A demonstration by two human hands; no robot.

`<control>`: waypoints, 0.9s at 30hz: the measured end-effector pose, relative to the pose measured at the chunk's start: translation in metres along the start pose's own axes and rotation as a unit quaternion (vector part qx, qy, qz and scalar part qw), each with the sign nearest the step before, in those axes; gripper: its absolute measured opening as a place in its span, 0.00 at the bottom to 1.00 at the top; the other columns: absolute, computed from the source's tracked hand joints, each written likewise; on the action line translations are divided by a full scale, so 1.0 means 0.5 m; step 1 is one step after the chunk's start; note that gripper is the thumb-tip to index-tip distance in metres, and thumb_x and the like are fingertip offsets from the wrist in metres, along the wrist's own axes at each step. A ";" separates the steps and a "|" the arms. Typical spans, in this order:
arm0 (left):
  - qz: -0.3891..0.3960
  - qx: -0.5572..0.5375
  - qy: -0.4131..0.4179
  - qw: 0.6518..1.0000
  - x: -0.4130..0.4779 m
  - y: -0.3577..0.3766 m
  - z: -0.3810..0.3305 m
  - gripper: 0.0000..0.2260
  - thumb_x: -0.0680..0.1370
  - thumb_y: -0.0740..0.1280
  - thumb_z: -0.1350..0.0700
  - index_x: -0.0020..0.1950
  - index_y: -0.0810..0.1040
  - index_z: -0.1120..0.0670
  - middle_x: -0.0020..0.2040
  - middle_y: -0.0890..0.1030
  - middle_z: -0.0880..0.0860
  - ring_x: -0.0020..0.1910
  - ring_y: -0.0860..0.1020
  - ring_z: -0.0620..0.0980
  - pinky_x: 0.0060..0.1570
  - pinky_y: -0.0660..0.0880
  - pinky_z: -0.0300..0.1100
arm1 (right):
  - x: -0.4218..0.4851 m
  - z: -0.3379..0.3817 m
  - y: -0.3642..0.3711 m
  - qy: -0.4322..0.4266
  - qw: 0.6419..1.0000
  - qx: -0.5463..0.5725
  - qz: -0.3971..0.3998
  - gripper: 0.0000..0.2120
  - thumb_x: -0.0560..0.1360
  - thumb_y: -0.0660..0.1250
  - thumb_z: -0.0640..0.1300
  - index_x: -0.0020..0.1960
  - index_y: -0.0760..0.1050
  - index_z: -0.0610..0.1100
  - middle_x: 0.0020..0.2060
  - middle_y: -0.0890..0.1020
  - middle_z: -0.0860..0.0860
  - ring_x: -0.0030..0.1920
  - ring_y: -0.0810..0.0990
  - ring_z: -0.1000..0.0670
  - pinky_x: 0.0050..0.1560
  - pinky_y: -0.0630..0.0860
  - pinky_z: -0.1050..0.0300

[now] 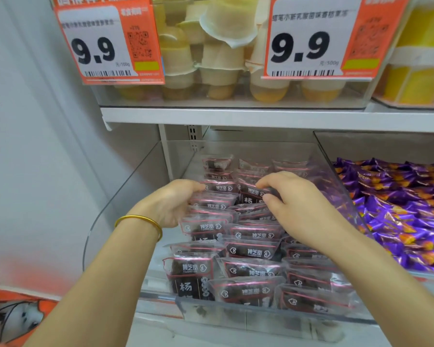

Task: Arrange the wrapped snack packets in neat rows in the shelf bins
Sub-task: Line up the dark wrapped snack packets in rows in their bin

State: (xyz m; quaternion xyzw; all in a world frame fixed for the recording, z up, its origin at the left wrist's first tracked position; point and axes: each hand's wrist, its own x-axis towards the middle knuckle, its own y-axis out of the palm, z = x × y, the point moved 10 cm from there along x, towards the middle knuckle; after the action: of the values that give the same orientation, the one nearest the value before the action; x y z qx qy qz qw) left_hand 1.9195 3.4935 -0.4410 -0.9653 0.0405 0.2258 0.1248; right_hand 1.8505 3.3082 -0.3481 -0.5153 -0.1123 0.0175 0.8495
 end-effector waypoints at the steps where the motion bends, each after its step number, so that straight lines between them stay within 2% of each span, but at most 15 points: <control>1: 0.004 0.003 0.009 1.000 -0.005 0.002 -0.014 0.15 0.80 0.59 0.49 0.60 0.75 0.57 0.60 0.77 0.59 0.59 0.76 0.61 0.62 0.71 0.51 | 0.000 0.000 0.000 -0.002 1.000 -0.001 0.000 0.16 0.81 0.56 0.42 0.67 0.69 0.48 0.66 0.71 0.52 0.64 0.70 0.53 0.61 0.66 0.59; 3: -0.033 0.003 0.043 0.999 0.010 -0.012 -0.046 0.25 0.76 0.61 0.39 0.66 0.72 0.55 0.64 0.75 0.57 0.61 0.74 0.58 0.64 0.68 0.49 | -0.002 0.000 -0.001 -0.007 1.000 -0.003 0.000 0.16 0.81 0.56 0.42 0.67 0.70 0.48 0.65 0.72 0.52 0.64 0.69 0.53 0.60 0.64 0.62; 5: -0.064 0.065 0.066 0.994 0.018 -0.012 -0.076 0.30 0.76 0.59 0.36 0.71 0.67 0.54 0.69 0.71 0.57 0.66 0.70 0.58 0.65 0.67 0.48 | -0.004 -0.001 -0.002 -0.010 1.000 -0.002 0.002 0.16 0.81 0.55 0.41 0.67 0.70 0.48 0.65 0.72 0.53 0.64 0.69 0.54 0.58 0.63 0.65; 8: -0.042 0.157 0.057 0.985 0.035 0.019 -0.083 0.28 0.80 0.55 0.40 0.74 0.63 0.55 0.72 0.68 0.55 0.69 0.67 0.56 0.65 0.63 0.48 | -0.007 -0.005 -0.006 -0.006 1.000 -0.002 0.008 0.16 0.81 0.55 0.41 0.66 0.72 0.48 0.64 0.73 0.53 0.64 0.70 0.53 0.61 0.65 0.62; 11: -0.048 0.151 0.050 0.986 0.044 0.025 -0.076 0.22 0.82 0.55 0.46 0.70 0.67 0.58 0.69 0.71 0.57 0.68 0.68 0.57 0.63 0.64 0.47 | -0.009 -0.009 -0.012 -0.001 1.000 -0.011 0.010 0.14 0.80 0.55 0.40 0.61 0.75 0.45 0.59 0.77 0.50 0.60 0.73 0.51 0.60 0.69 0.56; 14: -0.048 0.105 0.028 0.993 0.057 0.021 -0.062 0.20 0.81 0.58 0.48 0.67 0.71 0.59 0.65 0.74 0.59 0.65 0.71 0.60 0.67 0.66 0.54 | -0.007 -0.016 -0.018 0.012 1.000 -0.016 0.007 0.14 0.80 0.55 0.39 0.61 0.75 0.45 0.59 0.77 0.50 0.60 0.73 0.49 0.60 0.70 0.53; 16: -0.068 0.132 0.047 0.988 0.058 0.017 -0.076 0.19 0.81 0.58 0.51 0.69 0.69 0.59 0.62 0.75 0.58 0.62 0.73 0.59 0.61 0.70 0.50 | -0.006 -0.018 -0.015 0.017 0.999 -0.037 0.016 0.15 0.80 0.55 0.37 0.60 0.76 0.44 0.58 0.77 0.49 0.59 0.74 0.48 0.59 0.71 0.52; 17: -0.092 0.193 0.086 0.973 0.055 0.013 -0.101 0.20 0.82 0.57 0.53 0.71 0.65 0.59 0.60 0.74 0.58 0.61 0.73 0.59 0.56 0.71 0.45 | -0.006 -0.020 -0.014 0.019 0.999 -0.047 0.017 0.14 0.79 0.55 0.36 0.59 0.76 0.43 0.57 0.78 0.48 0.58 0.75 0.47 0.58 0.72 0.50; 18: -0.123 0.273 0.149 0.943 0.043 0.015 -0.135 0.22 0.82 0.56 0.54 0.74 0.59 0.59 0.63 0.72 0.60 0.65 0.70 0.59 0.56 0.71 0.45 | -0.007 -0.023 -0.013 0.023 0.998 -0.053 0.017 0.14 0.79 0.55 0.36 0.58 0.76 0.43 0.56 0.78 0.47 0.57 0.75 0.46 0.57 0.73 0.48; 19: -0.140 0.364 0.230 0.892 0.018 0.033 -0.174 0.24 0.82 0.55 0.52 0.76 0.55 0.57 0.70 0.66 0.60 0.71 0.64 0.58 0.63 0.66 0.46 | -0.010 -0.027 -0.014 0.028 0.998 -0.059 0.015 0.13 0.78 0.55 0.36 0.58 0.76 0.42 0.56 0.78 0.47 0.57 0.75 0.46 0.57 0.74 0.47; 21: -0.096 0.478 0.319 0.813 -0.024 0.101 -0.201 0.25 0.82 0.49 0.44 0.77 0.49 0.50 0.78 0.50 0.55 0.77 0.48 0.54 0.73 0.50 0.47 | -0.015 -0.038 -0.019 0.039 0.996 -0.076 0.007 0.14 0.78 0.56 0.35 0.58 0.75 0.43 0.57 0.78 0.47 0.58 0.75 0.46 0.58 0.74 0.46; 23: -0.030 0.554 0.305 0.774 -0.019 0.156 -0.173 0.25 0.81 0.44 0.40 0.77 0.47 0.43 0.78 0.43 0.52 0.77 0.43 0.52 0.74 0.44 0.51 | -0.020 -0.048 -0.032 0.046 0.994 -0.095 -0.010 0.15 0.76 0.57 0.34 0.59 0.74 0.44 0.58 0.77 0.47 0.60 0.74 0.45 0.58 0.73 0.47; 24: -0.012 0.575 0.289 0.766 -0.007 0.172 -0.156 0.24 0.81 0.43 0.40 0.76 0.47 0.41 0.78 0.42 0.51 0.77 0.42 0.52 0.74 0.43 0.52 | -0.022 -0.051 -0.043 0.046 0.993 -0.106 -0.022 0.16 0.75 0.57 0.33 0.60 0.74 0.44 0.58 0.77 0.47 0.60 0.74 0.45 0.58 0.74 0.47; 27: -0.014 0.600 0.270 0.753 0.007 0.197 -0.153 0.23 0.81 0.44 0.41 0.76 0.48 0.42 0.78 0.41 0.52 0.77 0.42 0.53 0.74 0.42 0.53 | -0.027 -0.059 -0.084 0.046 0.986 -0.148 -0.061 0.21 0.73 0.58 0.30 0.62 0.74 0.45 0.59 0.77 0.48 0.61 0.73 0.45 0.58 0.73 0.48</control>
State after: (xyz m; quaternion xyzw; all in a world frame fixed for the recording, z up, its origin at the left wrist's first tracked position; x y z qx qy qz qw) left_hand 1.9421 3.3787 -0.3983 -0.7135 0.1861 -0.1164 0.6654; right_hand 1.8397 3.2610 -0.3267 -0.6275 -0.1051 -0.0748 0.7678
